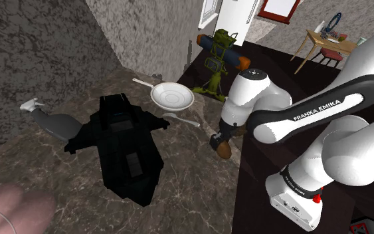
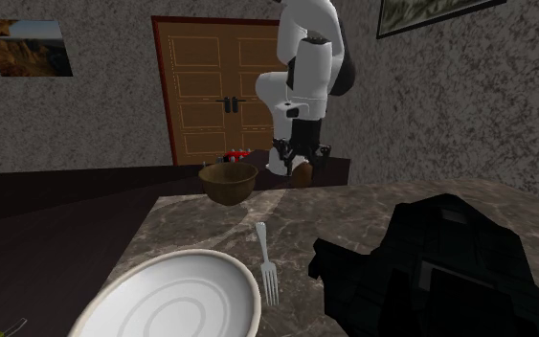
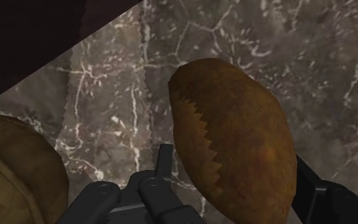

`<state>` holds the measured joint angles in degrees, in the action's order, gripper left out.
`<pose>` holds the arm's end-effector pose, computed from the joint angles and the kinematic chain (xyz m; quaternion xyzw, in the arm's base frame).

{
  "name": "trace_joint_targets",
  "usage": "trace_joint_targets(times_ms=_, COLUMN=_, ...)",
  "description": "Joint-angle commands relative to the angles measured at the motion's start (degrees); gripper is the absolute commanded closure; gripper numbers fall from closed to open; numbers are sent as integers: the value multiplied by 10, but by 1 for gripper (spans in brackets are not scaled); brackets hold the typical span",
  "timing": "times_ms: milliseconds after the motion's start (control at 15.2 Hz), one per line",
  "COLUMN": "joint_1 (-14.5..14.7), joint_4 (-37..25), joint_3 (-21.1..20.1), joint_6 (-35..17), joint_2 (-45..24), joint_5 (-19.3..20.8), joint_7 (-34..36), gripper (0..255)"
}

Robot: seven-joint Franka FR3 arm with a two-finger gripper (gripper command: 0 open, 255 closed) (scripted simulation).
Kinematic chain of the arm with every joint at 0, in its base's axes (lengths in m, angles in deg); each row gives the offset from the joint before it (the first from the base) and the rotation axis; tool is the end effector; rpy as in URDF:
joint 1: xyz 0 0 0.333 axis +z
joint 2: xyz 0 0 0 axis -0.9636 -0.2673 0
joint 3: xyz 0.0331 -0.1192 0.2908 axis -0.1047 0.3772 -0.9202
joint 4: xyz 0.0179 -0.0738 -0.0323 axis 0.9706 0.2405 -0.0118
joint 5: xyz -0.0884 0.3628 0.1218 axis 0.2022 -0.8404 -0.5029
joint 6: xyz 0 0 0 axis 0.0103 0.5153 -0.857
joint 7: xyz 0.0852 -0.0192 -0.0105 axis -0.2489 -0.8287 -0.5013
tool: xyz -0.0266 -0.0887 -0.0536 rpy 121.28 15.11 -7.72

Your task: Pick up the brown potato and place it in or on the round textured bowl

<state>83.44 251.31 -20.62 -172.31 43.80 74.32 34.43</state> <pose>0.2939 0.1366 0.2628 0.9988 -0.0396 -0.0070 0.0286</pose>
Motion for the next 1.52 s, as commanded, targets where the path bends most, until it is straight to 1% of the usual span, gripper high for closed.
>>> trace_joint_targets(times_ms=0, joint_1=4, joint_4=-4, joint_3=4, joint_6=25, joint_2=21, joint_5=-4, joint_7=-4, gripper=255)
trace_joint_targets(times_ms=660, joint_1=14, joint_4=-32, joint_3=23, joint_6=143, joint_2=112, joint_5=-9, joint_7=-16, gripper=255)
trace_joint_targets(times_ms=1254, joint_1=16, joint_4=-69, joint_3=36, joint_6=234, joint_2=166, joint_5=-4, joint_7=-21, gripper=255)
trace_joint_targets(times_ms=1452, joint_1=-17, joint_4=-65, joint_3=74, joint_6=230, joint_2=165, joint_5=25, joint_7=-67, gripper=255)
